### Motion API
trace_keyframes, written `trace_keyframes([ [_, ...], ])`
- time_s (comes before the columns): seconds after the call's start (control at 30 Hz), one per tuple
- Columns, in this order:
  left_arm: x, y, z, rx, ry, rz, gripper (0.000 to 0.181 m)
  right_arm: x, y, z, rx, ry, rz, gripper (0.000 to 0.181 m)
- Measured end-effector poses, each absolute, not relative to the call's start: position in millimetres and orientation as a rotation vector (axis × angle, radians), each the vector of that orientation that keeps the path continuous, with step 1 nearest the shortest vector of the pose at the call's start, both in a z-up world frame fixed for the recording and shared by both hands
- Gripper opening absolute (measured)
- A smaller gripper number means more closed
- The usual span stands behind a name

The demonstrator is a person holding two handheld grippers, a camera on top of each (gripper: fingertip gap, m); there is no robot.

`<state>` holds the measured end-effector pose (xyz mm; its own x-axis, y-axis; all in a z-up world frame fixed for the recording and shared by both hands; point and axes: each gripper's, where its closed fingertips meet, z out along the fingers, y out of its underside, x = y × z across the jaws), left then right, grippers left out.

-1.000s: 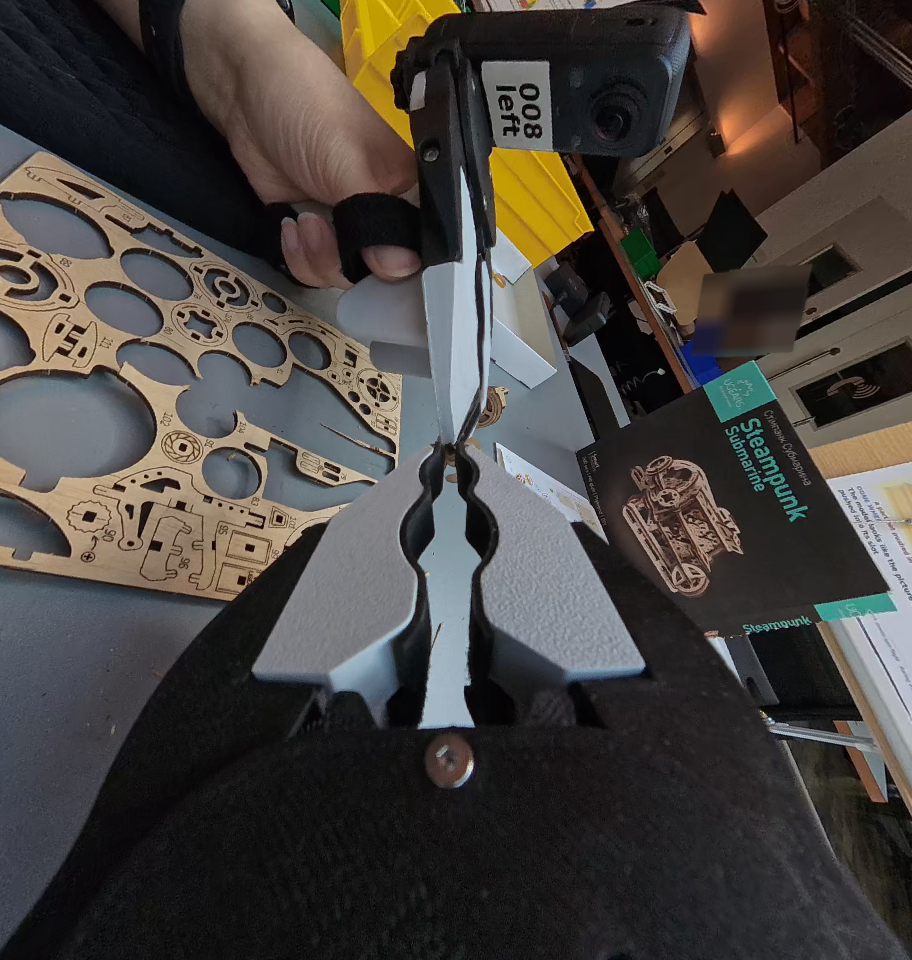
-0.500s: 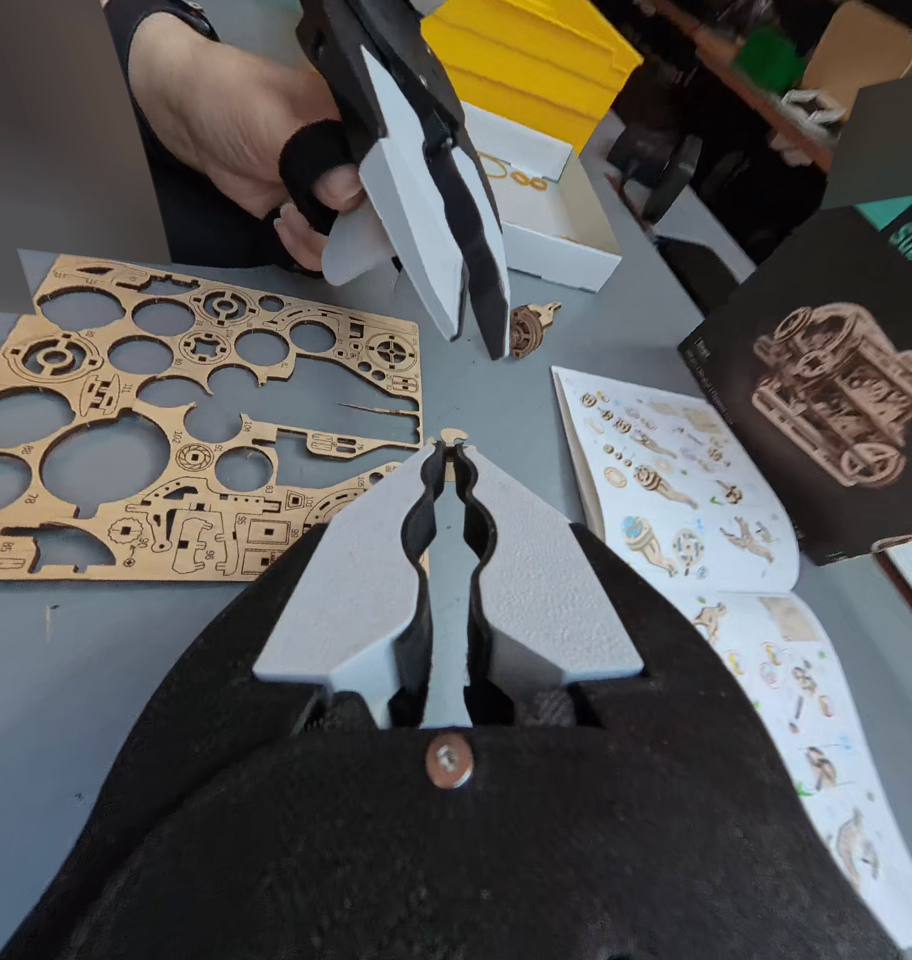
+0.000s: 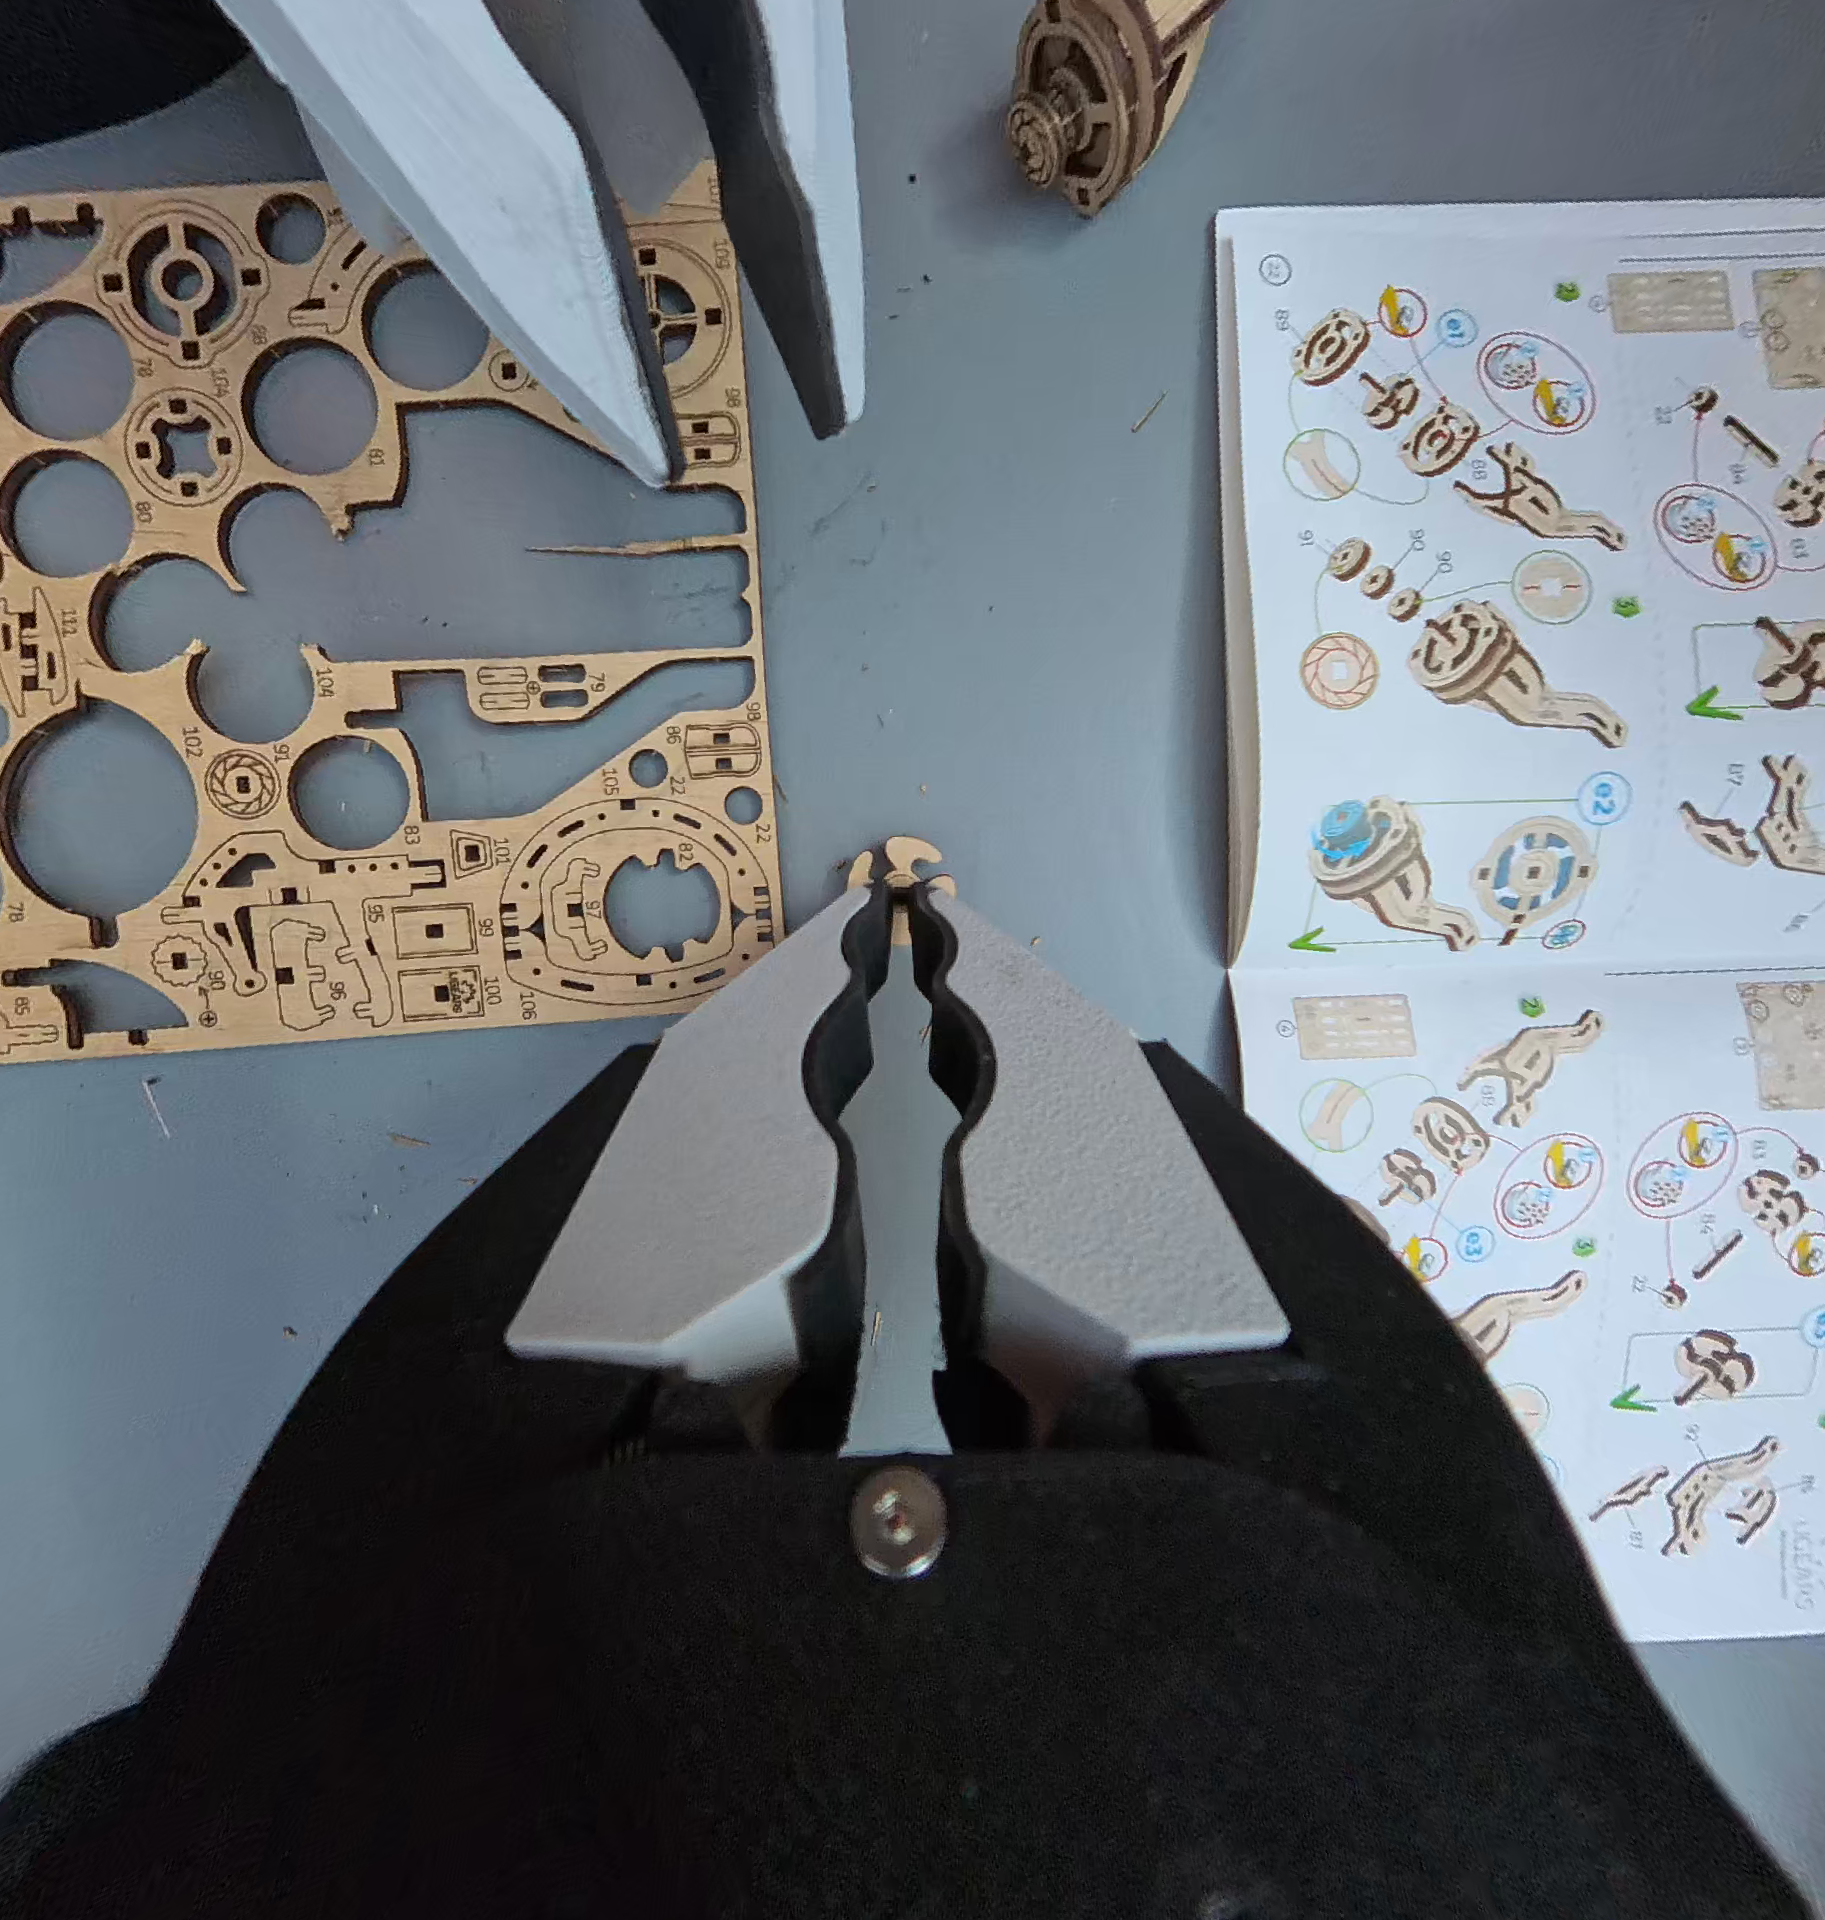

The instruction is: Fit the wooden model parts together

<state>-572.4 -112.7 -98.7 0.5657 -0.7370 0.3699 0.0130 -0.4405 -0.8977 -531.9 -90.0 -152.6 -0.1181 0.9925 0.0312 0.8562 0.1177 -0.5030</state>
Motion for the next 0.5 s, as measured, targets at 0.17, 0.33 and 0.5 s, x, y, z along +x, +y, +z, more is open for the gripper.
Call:
trace_keyframes([
  [0.17,-573.9,-111.7,-98.8,-1.834,0.589,-0.971,0.019,-531.1,-90.6,-153.4,-1.779,-2.135,0.466,0.002],
  [0.33,-572.6,-112.1,-100.1,-1.838,0.602,-0.963,0.018,-534.5,-92.4,-154.3,-1.752,-2.213,0.409,0.002],
  [0.5,-572.0,-112.5,-100.6,-1.838,0.608,-0.961,0.018,-535.3,-94.2,-153.9,-1.738,-2.317,0.398,0.001],
])
